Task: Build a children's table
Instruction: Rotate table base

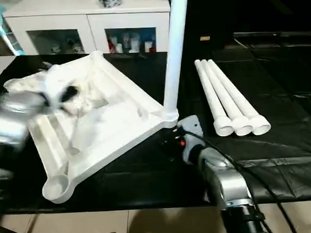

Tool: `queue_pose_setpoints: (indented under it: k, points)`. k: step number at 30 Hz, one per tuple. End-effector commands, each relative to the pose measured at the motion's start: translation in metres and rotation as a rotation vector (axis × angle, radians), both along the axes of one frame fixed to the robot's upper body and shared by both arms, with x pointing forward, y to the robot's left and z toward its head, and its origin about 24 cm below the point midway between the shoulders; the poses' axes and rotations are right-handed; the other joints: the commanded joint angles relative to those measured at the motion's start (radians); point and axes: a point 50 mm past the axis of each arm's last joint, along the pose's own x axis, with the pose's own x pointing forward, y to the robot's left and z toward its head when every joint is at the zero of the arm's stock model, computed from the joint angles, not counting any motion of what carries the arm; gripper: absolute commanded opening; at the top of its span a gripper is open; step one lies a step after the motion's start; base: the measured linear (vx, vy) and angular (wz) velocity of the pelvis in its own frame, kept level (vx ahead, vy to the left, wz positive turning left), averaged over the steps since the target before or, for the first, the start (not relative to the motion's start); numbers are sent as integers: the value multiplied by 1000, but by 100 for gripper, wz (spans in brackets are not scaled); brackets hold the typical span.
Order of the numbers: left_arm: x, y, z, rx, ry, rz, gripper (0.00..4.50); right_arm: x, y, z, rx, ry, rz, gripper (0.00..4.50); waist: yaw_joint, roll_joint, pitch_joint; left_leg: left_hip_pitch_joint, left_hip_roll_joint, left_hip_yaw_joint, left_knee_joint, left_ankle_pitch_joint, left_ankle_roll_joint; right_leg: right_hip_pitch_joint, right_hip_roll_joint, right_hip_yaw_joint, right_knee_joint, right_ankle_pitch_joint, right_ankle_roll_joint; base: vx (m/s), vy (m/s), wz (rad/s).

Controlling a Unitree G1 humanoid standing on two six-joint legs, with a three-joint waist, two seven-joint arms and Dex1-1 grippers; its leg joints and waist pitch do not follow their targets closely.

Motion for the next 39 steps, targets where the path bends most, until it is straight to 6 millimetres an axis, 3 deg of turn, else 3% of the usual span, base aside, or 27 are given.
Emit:
queue_pose_setpoints:
  k: [1, 4, 7, 14, 18, 21, 31, 36, 39]
  points:
    - [-3, 7, -4, 79, 35, 11, 4, 1, 1, -1, -16, 12, 3, 450, -1, -6, -67, 29, 67, -38, -80, -275, 2, 37, -93, 67, -79, -294, -138, 0, 0, 0]
    - [-9, 24, -8, 192, 80, 69, 4, 1, 3, -4, -26, 46, 9, 450, -2, -4, -67, 28, 67, -38, -80, -278, -5, 38, -92, 68, -78, -286, -141, 0, 0, 0]
    - [-11, 30, -10, 242, 95, 112, 4, 2, 3, -6, 0, 99, -9, 450, 0, -3, -69, 31, 68, -39, -80, -274, -9, 38, -92, 68, -75, -259, -157, 0, 0, 0]
    - [-16, 41, -10, 325, 121, 146, 4, 5, 3, -2, -46, 45, 7, 450, 1, -6, -70, 29, 66, -37, -78, -272, -13, 39, -95, 68, -75, -251, -152, 0, 0, 0]
    - [-21, 49, -15, 351, 174, 162, 4, 5, 0, 0, 20, 97, 2, 450, 0, -8, -70, 29, 65, -39, -78, -273, -5, 40, -94, 67, -76, -265, -154, 0, 0, 0]
    - [-28, 55, -20, 369, 229, 162, 4, 6, 1, 2, -33, 72, 30, 450, 1, -5, -70, 30, 67, -38, -79, -273, -13, 37, -93, 67, -74, -260, -156, 0, 0, 0]
    - [-38, 48, -36, 310, 334, 85, 4, 14, 8, 6, -71, 49, 1, 450, 2, -9, -68, 32, 67, -39, -80, -291, -18, 35, -95, 69, -75, -280, -163, 0, 0, 0]
    - [-42, 41, -41, 282, 377, 37, 4, 16, 12, 5, -75, 57, -5, 450, 2, -7, -70, 32, 67, -38, -80, -281, -21, 36, -94, 69, -71, -246, -168, 0, 0, 0]
    - [-48, 38, -46, 281, 444, -13, 4, 16, 13, 0, -153, 18, 45, 450, 2, -8, -70, 33, 67, -38, -81, -288, -29, 36, -96, 68, -71, -254, -168, 0, 0, 0]
